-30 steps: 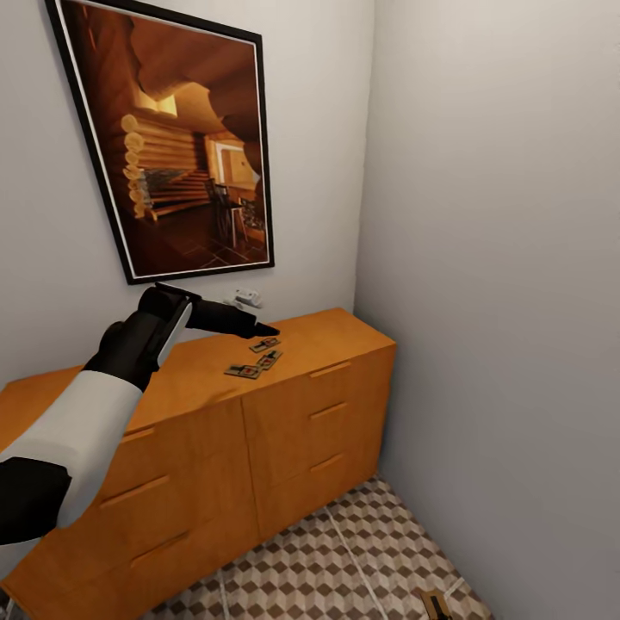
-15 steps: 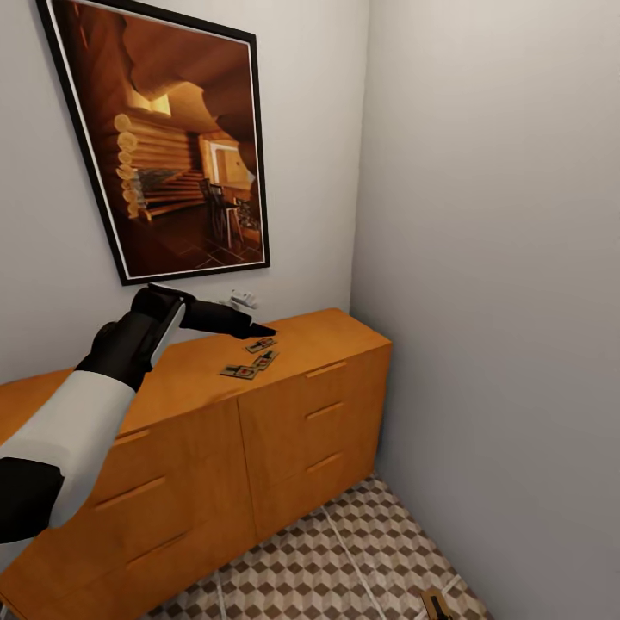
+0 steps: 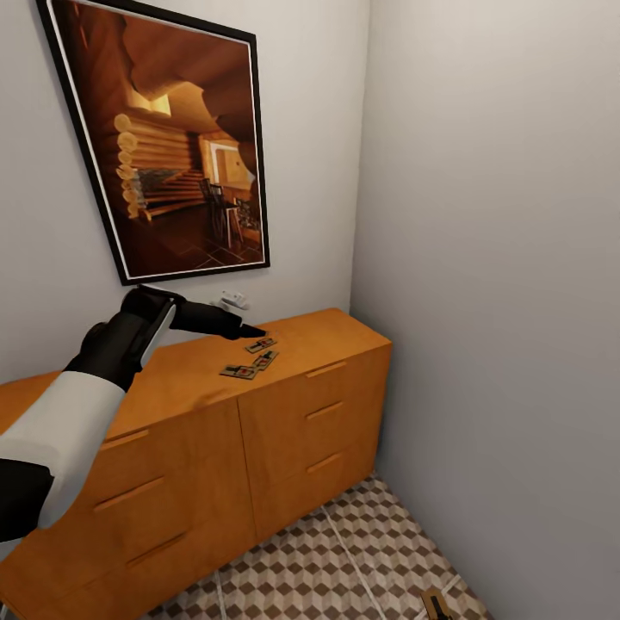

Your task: Take the four mousetraps from the cabinet in the bathroom and place them on the bathroom floor. Make sure all four end up on the same floor surface, and ensure that at least two of them are either under or directly next to the same bathroom sink.

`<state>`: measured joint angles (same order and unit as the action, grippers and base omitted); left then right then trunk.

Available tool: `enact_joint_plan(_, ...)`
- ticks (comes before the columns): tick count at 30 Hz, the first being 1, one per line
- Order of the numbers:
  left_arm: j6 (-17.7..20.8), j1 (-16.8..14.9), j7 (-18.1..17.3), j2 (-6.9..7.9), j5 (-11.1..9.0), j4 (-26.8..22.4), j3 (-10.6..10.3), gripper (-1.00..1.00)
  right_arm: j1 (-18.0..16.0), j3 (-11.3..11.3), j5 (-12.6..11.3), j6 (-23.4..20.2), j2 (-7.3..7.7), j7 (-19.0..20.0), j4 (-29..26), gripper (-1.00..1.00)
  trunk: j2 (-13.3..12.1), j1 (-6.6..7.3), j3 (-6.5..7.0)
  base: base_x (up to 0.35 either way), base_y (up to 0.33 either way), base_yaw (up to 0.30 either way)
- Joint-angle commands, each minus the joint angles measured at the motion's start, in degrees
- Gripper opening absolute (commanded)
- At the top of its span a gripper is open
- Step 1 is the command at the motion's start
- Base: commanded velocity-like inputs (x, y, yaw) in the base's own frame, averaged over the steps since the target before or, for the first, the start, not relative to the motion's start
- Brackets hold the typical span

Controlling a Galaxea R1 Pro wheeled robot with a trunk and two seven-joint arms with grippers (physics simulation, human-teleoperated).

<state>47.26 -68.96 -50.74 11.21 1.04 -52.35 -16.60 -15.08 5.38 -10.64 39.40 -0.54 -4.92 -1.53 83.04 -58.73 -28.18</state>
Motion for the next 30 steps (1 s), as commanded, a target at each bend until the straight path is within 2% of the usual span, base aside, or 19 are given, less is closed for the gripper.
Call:
enact_joint_plan(1, 0.3, 0.0, -0.2, 0.13, 0.1, 0.0, -0.1, 1.00, 0.0, 0.5, -0.5, 0.1, -0.03, -0.2, 0.0, -1.00, 0.0, 0.00, -0.06, 0.000, 0.000, 0.000)
enact_joint_plan(6, 0.3, 0.0, -0.1, 1.06, 0.1, 0.0, -0.1, 1.00, 0.0, 0.5, -0.5, 0.1, -0.06, -0.3, 0.0, -1.00, 0.0, 0.00, -0.06, 0.000, 0.000, 0.000)
enact_joint_plan(17, 0.3, 0.0, 0.0, 1.84, 0.2, 0.0, -0.1, 1.00, 0.0, 0.5, -0.5, 0.1, -0.07, -0.3, 0.0, -1.00, 0.0, 0.00, -0.06, 0.000, 0.000, 0.000)
enact_joint_plan(27, 0.3, 0.0, 0.0, 4.98, 0.2, -0.1, 0.0, 1.00, 0.0, 0.5, -0.5, 0.1, -0.07, -0.3, 0.0, -1.00, 0.0, 0.00, -0.06, 0.000, 0.000, 0.000)
enact_joint_plan(30, 0.3, 0.0, 0.0, 5.23, 0.2, -0.1, 0.0, 1.00, 0.0, 0.5, -0.5, 0.1, -0.07, -0.3, 0.0, -1.00, 0.0, 0.00, -0.06, 0.000, 0.000, 0.000)
